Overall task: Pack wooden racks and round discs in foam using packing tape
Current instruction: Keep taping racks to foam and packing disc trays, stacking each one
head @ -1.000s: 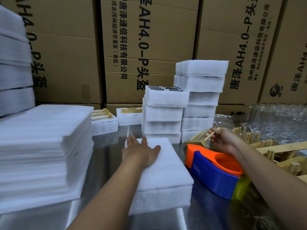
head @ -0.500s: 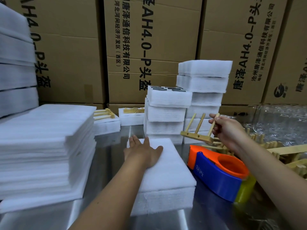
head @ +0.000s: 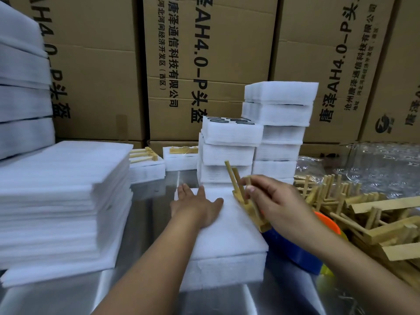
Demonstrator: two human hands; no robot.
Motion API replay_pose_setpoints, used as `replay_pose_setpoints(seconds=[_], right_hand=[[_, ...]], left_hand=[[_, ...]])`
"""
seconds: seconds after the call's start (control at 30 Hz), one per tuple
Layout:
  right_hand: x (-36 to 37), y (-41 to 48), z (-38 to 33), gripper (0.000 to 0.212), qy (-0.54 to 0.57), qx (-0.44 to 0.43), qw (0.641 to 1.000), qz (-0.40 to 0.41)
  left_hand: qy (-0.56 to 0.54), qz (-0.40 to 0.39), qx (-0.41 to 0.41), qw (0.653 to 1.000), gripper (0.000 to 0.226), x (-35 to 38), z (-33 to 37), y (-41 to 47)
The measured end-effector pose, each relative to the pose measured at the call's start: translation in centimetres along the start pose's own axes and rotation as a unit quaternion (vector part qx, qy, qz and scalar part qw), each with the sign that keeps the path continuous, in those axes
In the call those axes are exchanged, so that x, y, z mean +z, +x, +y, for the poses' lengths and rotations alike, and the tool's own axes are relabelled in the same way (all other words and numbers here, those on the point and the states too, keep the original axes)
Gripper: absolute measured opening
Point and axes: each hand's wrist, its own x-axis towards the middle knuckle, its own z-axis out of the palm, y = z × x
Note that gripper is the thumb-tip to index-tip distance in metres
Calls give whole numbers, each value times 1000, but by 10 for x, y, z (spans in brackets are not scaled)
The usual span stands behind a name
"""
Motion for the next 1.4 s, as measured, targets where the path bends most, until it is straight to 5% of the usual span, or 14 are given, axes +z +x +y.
replay_pose_setpoints(seconds=[0.33, 0.43, 0.53, 0.63, 0.73, 0.93, 1.03, 1.13, 1.23, 1.3, 1.4], right_hand=[[20, -5, 1, 16, 17, -24, 996, -83], [24, -7, 7, 14, 51, -3, 999, -8], [22, 2, 20, 13, -18, 67, 996, 54], [23, 7, 33, 31, -85, 169, 982, -26], [28, 6, 35, 15, 7, 193, 979, -56], [31, 5, 39, 34, 85, 182, 978, -50], [30, 5, 40, 31, 87, 180, 978, -57], [33, 6, 40, 18, 81, 170, 980, -69], [35, 8, 39, 9, 48, 165, 983, -63], [35, 8, 37, 9, 38, 165, 983, -66], [35, 7, 37, 12, 41, 165, 983, -67]], left_hand=[[35, -24, 8, 999, 75, -3, 0, 1], [32, -29, 8, 999, 75, -3, -1, 0], [21, -25, 7, 999, 75, -3, -1, -2], [15, -21, 6, 1000, 76, -2, -1, -1], [11, -21, 9, 1000, 75, 0, -1, 2], [-101, 19, 46, 994, 47, -1, -12, 15], [-272, 61, 16, 960, 34, -3, -15, 18], [-508, 49, -22, 860, 45, -8, -16, 14], [-612, 4, -38, 790, 55, -7, -24, 12], [-583, -10, -15, 812, 62, -7, -23, 7], [-309, 11, 42, 950, 85, -1, -16, 9]])
